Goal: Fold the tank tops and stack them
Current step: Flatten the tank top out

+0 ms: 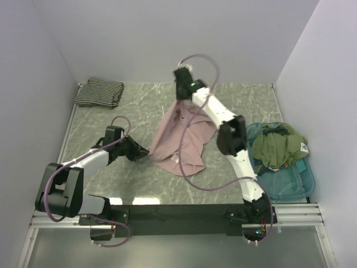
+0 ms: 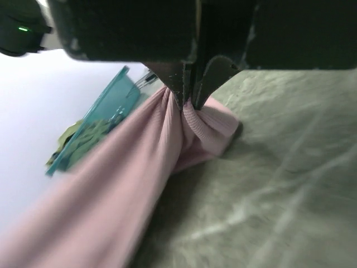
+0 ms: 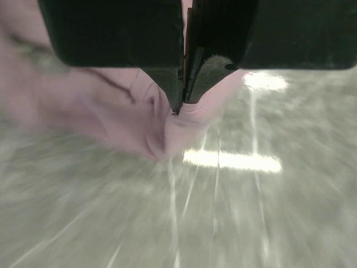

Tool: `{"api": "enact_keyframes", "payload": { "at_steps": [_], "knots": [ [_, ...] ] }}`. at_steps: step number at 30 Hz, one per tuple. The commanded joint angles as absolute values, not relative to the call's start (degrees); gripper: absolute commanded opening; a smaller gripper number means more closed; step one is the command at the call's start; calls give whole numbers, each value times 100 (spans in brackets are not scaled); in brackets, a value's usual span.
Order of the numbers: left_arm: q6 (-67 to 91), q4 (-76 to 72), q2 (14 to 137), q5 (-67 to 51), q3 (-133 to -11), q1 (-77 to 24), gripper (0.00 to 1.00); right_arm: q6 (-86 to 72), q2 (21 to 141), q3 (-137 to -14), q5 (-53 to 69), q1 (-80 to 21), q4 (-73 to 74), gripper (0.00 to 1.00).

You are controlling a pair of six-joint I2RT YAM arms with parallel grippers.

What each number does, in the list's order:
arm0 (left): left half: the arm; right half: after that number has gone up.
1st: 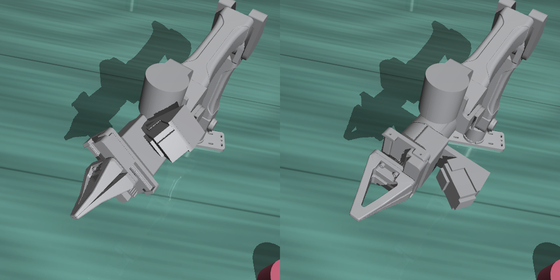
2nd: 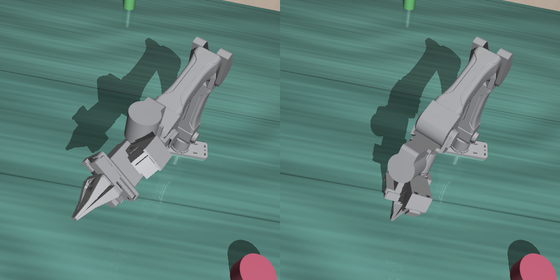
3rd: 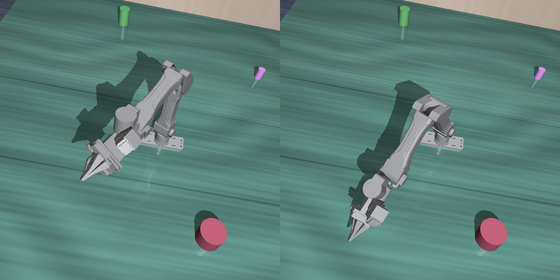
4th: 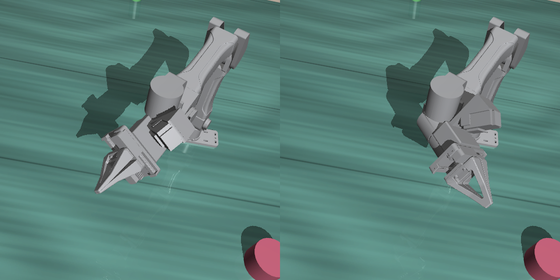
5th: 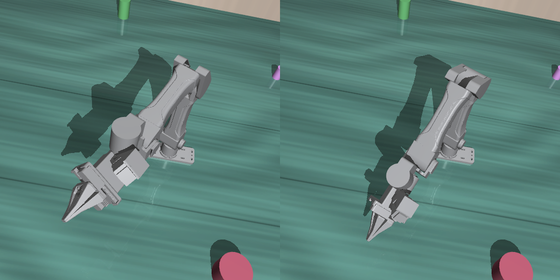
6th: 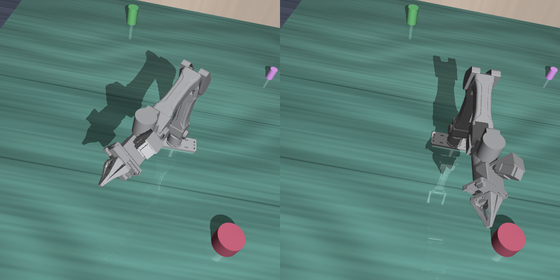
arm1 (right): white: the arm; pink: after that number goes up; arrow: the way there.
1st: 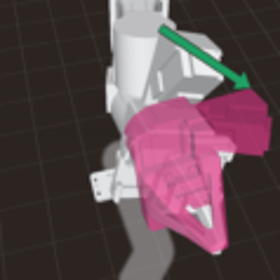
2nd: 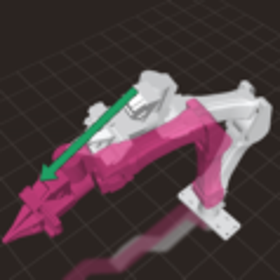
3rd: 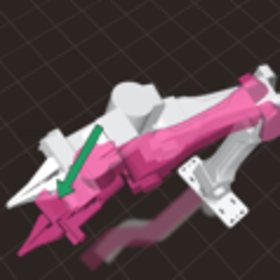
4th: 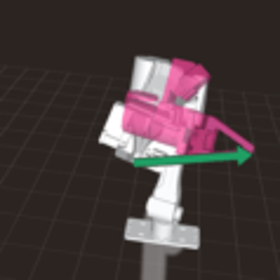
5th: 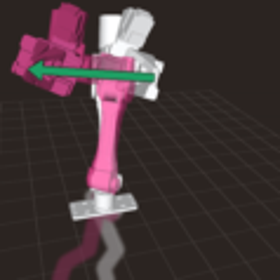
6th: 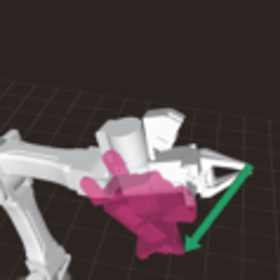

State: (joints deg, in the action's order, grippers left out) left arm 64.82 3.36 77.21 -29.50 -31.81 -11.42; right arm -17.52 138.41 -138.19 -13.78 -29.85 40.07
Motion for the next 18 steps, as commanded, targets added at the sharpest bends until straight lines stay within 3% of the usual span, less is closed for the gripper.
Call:
{"api": "enact_keyframes", "payload": {
  "at_steps": [1,2,3,4,6,7,9,14,18],
  "knots": [
    [6321,147,7383,-3253,-3216,-818,1,-1749,13659,-14067,-1362,-3260,4001,0],
    [6250,306,7322,-3182,-3252,-652,4,-1862,13484,-13828,-1180,-3269,3686,0],
    [6188,586,7191,-3103,-3278,-572,9,-1933,13378,-13590,-1073,-3270,3526,6],
    [6057,711,7120,-2894,-3348,-502,26,-1977,13264,-13153,-968,-3270,3385,28],
    [5951,991,6927,-2682,-3445,-352,45,-2013,12956,-12842,-879,-3296,3113,47],
    [5837,1063,6882,-2498,-3576,-317,61,-2004,12868,-12649,-905,-3313,3068,55],
    [5679,1352,6803,-2277,-3865,-308,72,-1978,12578,-12525,-1054,-3349,3085,58],
    [4942,2134,6794,-1585,-4517,-369,75,-2284,11535,-12016,-1546,-3384,3287,61],
    [4606,2706,6759,-935,-4728,-693,62,-2890,10234,-10437,-1714,-3558,3025,58]
  ]
}}
